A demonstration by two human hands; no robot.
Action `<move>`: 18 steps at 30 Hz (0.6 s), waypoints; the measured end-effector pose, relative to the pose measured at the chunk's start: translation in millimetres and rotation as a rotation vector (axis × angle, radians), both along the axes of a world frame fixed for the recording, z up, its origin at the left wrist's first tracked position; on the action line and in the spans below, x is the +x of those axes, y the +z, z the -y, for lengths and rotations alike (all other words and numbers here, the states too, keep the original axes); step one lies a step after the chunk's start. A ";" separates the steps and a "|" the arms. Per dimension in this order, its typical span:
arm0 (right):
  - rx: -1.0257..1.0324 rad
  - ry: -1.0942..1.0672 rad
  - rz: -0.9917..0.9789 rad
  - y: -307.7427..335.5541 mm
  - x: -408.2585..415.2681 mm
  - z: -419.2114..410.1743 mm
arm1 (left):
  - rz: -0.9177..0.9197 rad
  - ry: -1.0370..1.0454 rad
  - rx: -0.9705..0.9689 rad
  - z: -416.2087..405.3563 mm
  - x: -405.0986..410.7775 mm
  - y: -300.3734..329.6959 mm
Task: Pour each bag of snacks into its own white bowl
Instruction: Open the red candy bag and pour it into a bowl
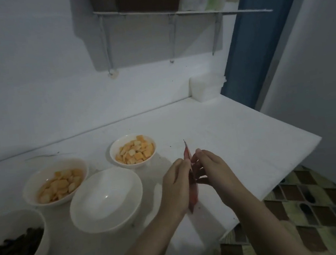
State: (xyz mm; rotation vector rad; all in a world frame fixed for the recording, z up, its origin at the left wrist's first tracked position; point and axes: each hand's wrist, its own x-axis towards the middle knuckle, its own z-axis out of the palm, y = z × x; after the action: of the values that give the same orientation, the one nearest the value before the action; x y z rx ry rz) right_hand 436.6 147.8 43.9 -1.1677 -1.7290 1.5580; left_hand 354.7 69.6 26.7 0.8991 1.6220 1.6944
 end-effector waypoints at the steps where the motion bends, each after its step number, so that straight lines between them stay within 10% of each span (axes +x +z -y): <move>1: -0.012 0.013 -0.007 1.3 1.4 0.4 | 0.039 -0.006 -0.008 -2.7 -2.2 1.5; 18: -0.018 0.178 0.039 3.0 16.2 3.3 | 0.179 -0.255 -0.168 -18.7 -29.5 1.5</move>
State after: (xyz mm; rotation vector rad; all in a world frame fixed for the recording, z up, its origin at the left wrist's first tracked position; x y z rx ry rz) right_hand 452.9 144.5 46.9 -1.0848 -1.8925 1.6671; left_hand 325.2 88.3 28.2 0.8085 1.4395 1.4004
